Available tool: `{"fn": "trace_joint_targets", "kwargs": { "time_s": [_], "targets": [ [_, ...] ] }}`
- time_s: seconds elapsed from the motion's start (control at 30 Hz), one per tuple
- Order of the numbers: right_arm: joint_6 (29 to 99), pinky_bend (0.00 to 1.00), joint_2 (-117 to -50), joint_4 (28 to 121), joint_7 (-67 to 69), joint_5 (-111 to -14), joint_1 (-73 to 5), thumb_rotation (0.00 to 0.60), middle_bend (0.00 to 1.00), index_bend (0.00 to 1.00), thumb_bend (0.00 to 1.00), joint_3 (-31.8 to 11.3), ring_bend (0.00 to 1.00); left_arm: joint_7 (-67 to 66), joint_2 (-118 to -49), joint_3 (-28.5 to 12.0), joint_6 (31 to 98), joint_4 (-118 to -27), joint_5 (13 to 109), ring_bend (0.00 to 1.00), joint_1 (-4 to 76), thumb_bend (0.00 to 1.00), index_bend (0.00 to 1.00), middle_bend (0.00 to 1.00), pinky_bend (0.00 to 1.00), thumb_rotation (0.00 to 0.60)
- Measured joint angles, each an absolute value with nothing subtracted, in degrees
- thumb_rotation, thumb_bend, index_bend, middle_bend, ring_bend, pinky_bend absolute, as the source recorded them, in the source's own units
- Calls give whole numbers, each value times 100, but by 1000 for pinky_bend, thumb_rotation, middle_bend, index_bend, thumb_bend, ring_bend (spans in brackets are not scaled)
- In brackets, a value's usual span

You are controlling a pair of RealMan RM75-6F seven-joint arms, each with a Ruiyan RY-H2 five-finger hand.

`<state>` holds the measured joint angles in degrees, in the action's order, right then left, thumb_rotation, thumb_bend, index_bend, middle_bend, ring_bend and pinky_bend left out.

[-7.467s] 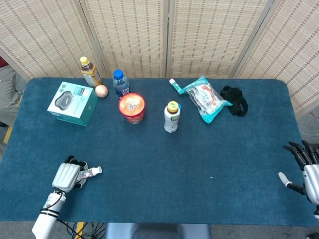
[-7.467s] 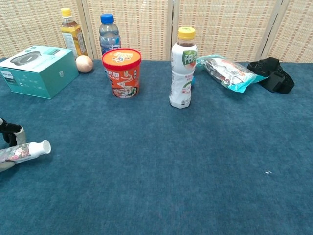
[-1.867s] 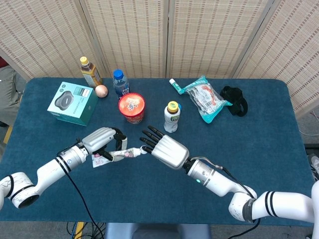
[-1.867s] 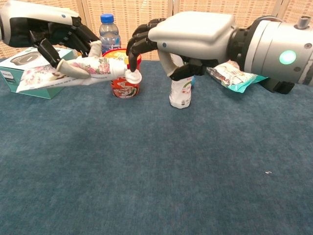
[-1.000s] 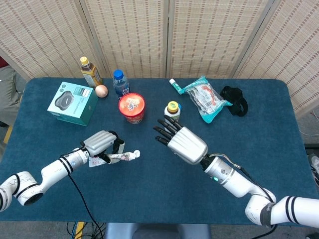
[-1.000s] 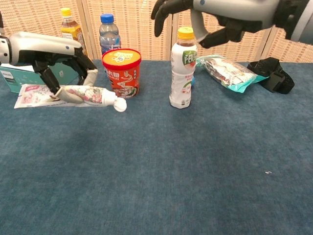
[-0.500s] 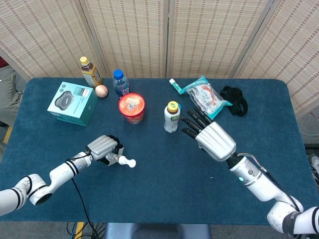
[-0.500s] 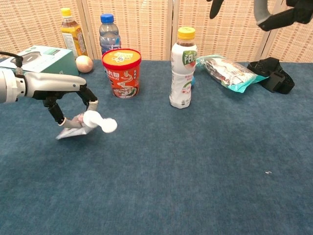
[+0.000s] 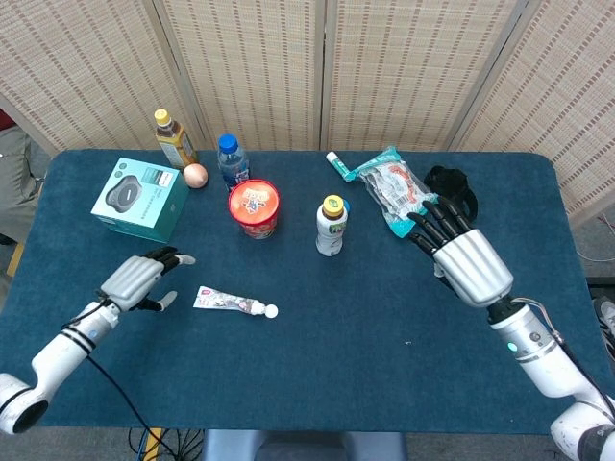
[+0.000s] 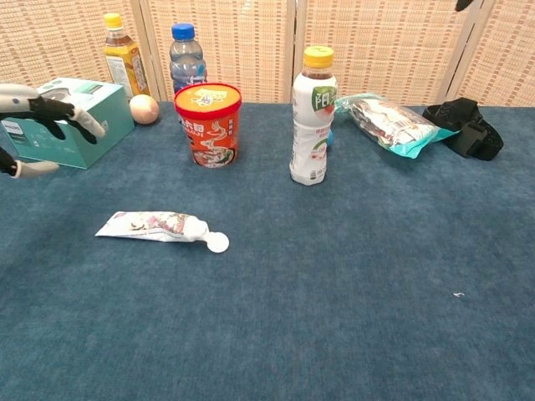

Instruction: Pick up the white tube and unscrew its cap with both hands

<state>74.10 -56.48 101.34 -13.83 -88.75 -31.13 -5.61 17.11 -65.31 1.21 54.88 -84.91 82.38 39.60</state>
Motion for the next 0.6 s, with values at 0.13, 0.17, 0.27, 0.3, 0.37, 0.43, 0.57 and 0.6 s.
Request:
{"fn": "trace_joint_targets", "kwargs": {
  "time_s": [0.13,0.17,0.27,0.3,0.37,0.43,0.57,0.6],
  "targets": [
    [7618,65,-5540,9982,-1243,-8822,-2744,600,185,319,849,-431,0,1130,-6367,161,6255,-8720,8013,92,3350,350,166,186,152,600],
    [7651,65,-5521,9952,-1231,-8786,-2656,600,185,319,825,-395,0,998,-6351,166,6454,-8772,7958,92,3202,349,166,186,152,600],
    [7751,65,-5474,9888,-1225,-8610,-2361,600,185,305,769,-274,0,536,-6339,189,7162,-8943,7767,92,2680,349,172,186,152,600],
    [7789,65,-5470,9871,-1226,-8554,-2266,600,185,289,745,-238,0,378,-6342,203,7369,-8997,7711,92,2520,349,175,186,152,600],
    [7889,65,-5479,9834,-1224,-8419,-2042,600,185,260,696,-161,0,2,-6358,253,7790,-9129,7589,92,2157,349,184,186,152,600],
    [8032,65,-5526,9786,-1215,-8306,-1798,600,185,250,650,-85,0,-300,-6387,309,8127,-9259,7502,92,1826,349,190,186,152,600],
    [8294,65,-5705,9679,-1119,-8199,-1348,600,185,249,585,88,0,-679,-6500,418,8658,-9414,7499,92,1340,349,190,186,152,600],
    [8357,65,-5761,9645,-1094,-8191,-1249,600,185,249,584,128,0,-750,-6531,446,8768,-9445,7527,92,1243,349,190,186,152,600]
  ]
}}
